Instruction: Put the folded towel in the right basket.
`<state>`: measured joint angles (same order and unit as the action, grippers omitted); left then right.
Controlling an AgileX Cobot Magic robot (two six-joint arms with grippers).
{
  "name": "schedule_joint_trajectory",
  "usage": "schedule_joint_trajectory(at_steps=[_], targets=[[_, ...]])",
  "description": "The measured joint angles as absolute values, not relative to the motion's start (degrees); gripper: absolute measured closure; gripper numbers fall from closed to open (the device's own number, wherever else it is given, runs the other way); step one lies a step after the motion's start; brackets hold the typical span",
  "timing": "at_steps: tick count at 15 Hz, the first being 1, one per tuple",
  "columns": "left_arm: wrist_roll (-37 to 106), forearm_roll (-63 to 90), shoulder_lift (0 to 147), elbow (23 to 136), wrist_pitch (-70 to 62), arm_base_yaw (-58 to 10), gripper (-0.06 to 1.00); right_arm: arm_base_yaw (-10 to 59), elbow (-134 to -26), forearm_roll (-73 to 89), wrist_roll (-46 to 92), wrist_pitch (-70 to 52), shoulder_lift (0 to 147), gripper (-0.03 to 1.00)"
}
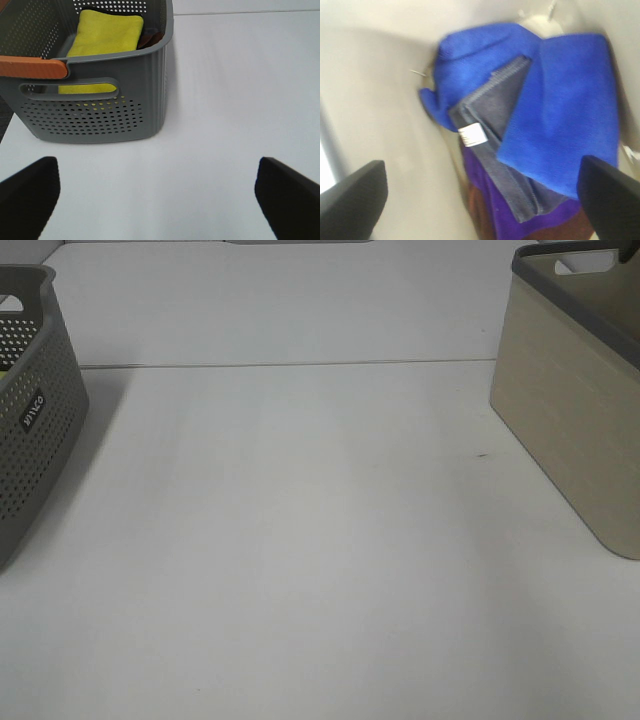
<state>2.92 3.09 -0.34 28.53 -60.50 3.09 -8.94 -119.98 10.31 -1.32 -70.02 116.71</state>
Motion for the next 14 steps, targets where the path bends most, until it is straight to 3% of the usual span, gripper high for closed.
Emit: schedule_joint_trajectory(at_steps=[6,10,14], targets=[[2.9,3.1,-0.3,28.5,-60.5,3.1,-0.04,1.0,-120.0,3.7,-2.2,-70.1,107.7,0.00],[2.9,3.1,-0.3,28.5,-60.5,3.1,-0.04,1.5,-116.7,3.8,-2.2,-70.0,100.2,0.00],[2.9,3.1,-0.3,28.5,-60.5,3.1,-0.04,1.5,-94.9,2.9,-2.2,-69.8,81.3,0.00]])
